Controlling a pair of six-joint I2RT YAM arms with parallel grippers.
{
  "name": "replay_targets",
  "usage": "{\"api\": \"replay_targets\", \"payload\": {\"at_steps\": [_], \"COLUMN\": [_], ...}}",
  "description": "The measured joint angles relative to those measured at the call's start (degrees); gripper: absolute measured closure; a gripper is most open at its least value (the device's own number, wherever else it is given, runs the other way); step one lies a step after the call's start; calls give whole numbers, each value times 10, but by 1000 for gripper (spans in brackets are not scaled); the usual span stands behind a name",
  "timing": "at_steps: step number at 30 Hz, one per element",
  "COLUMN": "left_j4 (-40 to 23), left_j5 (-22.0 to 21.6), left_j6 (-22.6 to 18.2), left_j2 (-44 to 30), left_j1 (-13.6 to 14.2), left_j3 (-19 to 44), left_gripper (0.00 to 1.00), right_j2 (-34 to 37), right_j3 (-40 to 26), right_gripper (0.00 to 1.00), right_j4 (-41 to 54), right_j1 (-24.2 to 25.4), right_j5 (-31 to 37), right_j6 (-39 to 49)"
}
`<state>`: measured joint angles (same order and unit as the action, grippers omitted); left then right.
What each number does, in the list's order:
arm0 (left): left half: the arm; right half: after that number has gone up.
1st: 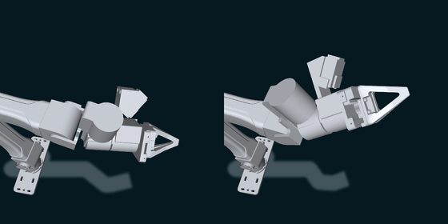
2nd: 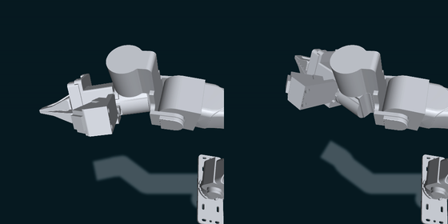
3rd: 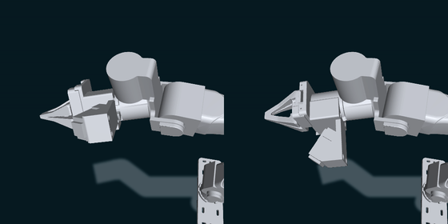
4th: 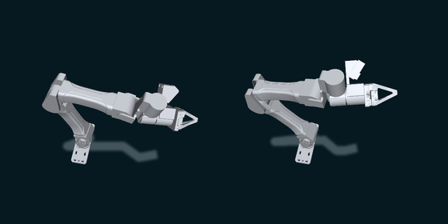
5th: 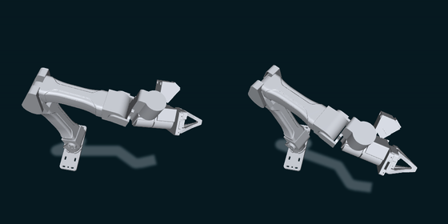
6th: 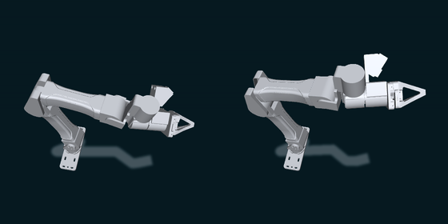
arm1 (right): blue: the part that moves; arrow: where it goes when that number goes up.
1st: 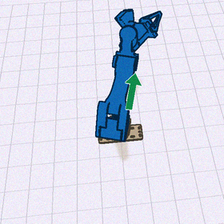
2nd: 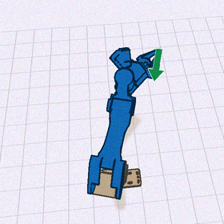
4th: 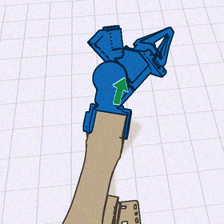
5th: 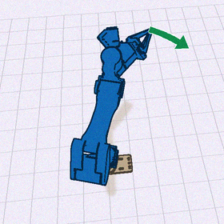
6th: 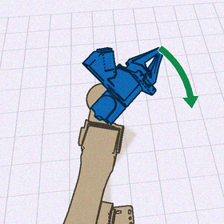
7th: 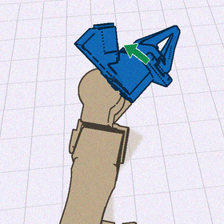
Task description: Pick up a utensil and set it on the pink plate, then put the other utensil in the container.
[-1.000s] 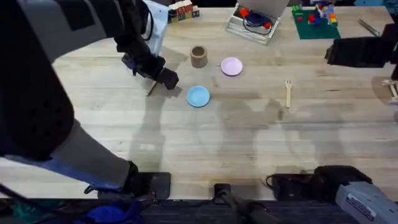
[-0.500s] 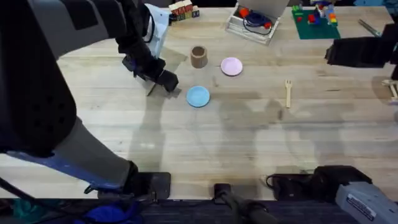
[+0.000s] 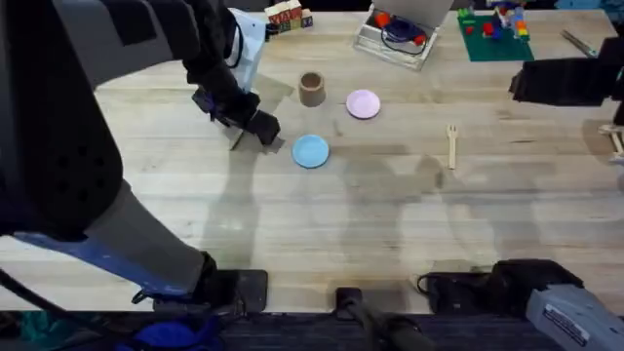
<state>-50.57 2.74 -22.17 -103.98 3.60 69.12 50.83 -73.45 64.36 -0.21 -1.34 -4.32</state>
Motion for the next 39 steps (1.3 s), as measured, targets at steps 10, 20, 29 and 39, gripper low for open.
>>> {"api": "replay_targets", "payload": {"at_steps": [10,20,29,39], "left_j4": [5,3,-48,-182], "left_j5": [6,6,4,4], "left_j6": [-1,11,44,66], "left_j2": [0,0,-20,-26], "left_j1": [0,0,0,6], "left_j3": [0,2,37,181], "left_gripper": [910,954,960,960], "right_j2": [0,0,0,0], "right_j3": [0,0,0,0], "right_gripper": [5,5,5,5], "right_j4": [0,0,0,0], "right_j1": [0,0,0,0], "right_j5": [0,0,0,0], "right_j6": [0,0,0,0]}}
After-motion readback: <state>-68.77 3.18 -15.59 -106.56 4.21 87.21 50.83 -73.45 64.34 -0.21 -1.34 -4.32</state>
